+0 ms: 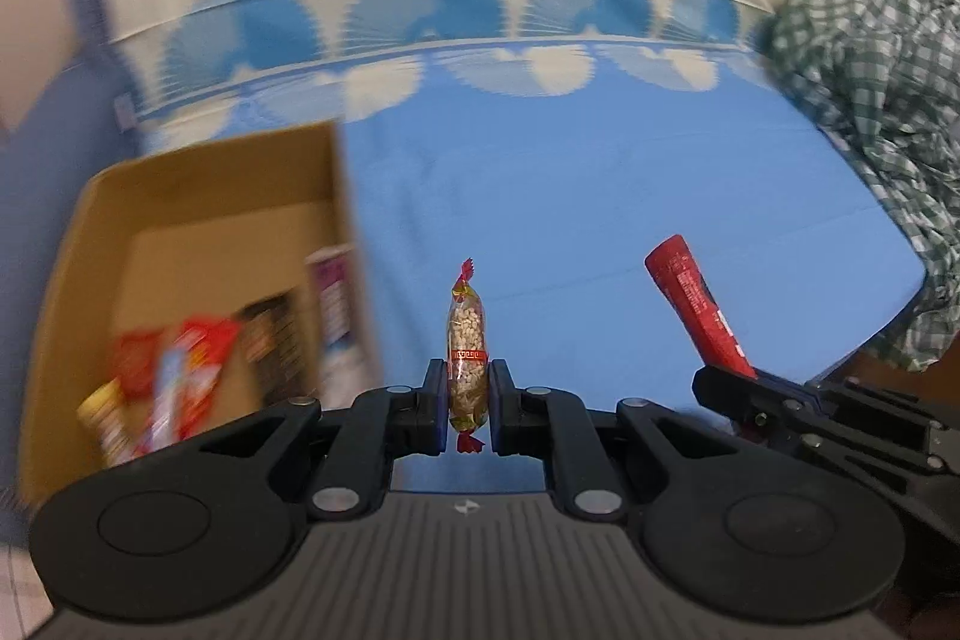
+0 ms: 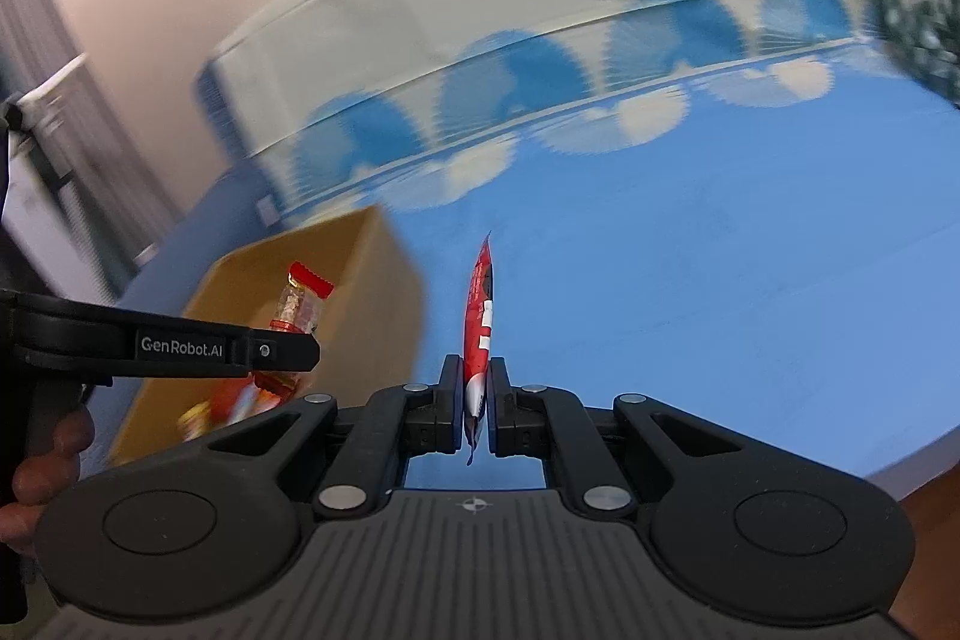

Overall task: Organize snacks
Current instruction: 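Carry both candies over the box and open both tools to drop them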

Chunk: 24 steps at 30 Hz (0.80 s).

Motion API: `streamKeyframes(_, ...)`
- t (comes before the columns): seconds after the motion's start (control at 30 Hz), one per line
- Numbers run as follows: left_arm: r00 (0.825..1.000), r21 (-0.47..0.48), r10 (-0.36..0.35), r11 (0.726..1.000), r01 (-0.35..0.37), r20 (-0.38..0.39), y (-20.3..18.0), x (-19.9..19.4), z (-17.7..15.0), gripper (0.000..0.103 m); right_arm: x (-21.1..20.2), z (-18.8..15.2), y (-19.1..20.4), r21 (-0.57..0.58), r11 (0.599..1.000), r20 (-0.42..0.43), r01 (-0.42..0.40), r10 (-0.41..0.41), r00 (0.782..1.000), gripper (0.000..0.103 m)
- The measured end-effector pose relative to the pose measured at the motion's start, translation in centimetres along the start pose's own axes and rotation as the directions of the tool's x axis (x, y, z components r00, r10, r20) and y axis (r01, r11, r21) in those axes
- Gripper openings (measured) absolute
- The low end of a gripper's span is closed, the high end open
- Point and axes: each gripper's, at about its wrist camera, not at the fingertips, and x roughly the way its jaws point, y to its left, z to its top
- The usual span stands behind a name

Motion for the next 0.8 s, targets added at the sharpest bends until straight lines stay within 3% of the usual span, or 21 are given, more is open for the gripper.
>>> streamKeyframes(0.33,0.991,-0.132,0.106,0.987,-0.096,0.078,7.0,-10.0,-9.7,0.014,-4.6,-4.6,10.0,-0.179,0.977,-0.033,-0.114,0.109,0.993,0.007)
streamKeyframes(0.57,0.983,-0.199,0.122,0.976,-0.094,0.139,9.5,-12.7,-11.1,0.014,-5.6,-5.0,12.9,-0.253,0.963,-0.017,-0.090,0.089,0.996,0.007)
streamKeyframes(0.8,0.983,-0.222,0.110,0.972,-0.075,0.149,11.0,-12.4,-11.1,0.014,-4.3,-5.0,13.7,-0.280,0.958,-0.052,-0.059,0.047,0.998,0.007)
